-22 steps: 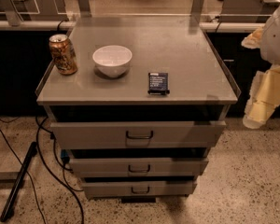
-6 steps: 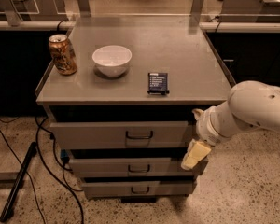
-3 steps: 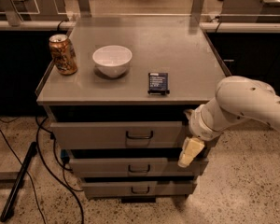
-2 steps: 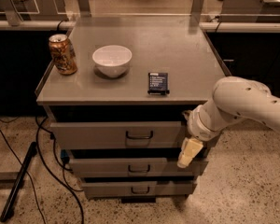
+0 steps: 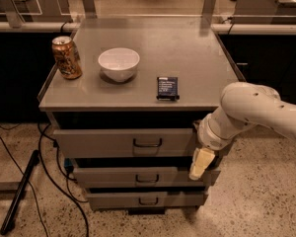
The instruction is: Open top drawer
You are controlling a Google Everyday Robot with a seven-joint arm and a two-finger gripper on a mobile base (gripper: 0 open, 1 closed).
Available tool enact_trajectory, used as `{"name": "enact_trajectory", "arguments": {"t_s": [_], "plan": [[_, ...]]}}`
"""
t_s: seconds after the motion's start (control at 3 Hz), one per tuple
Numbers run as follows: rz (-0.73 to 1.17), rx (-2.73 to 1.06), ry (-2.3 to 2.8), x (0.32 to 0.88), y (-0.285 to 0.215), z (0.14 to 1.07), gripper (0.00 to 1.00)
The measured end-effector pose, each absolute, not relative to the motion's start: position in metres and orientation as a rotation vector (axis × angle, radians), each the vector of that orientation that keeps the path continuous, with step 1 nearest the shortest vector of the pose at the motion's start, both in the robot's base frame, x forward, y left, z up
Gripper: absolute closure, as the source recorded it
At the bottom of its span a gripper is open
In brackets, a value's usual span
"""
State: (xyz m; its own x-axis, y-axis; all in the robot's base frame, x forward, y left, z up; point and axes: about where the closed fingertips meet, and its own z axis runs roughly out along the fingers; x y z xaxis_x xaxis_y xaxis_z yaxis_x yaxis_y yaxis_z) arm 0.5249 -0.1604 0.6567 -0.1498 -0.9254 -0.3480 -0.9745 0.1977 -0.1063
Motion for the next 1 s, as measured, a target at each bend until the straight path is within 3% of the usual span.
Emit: {"name": "enact_trajectory", "arguments": {"t_s": [1.0], "plan": [[0.235, -1.899, 2.189, 0.5126, -0.1633, 0.6655, 0.00]]}}
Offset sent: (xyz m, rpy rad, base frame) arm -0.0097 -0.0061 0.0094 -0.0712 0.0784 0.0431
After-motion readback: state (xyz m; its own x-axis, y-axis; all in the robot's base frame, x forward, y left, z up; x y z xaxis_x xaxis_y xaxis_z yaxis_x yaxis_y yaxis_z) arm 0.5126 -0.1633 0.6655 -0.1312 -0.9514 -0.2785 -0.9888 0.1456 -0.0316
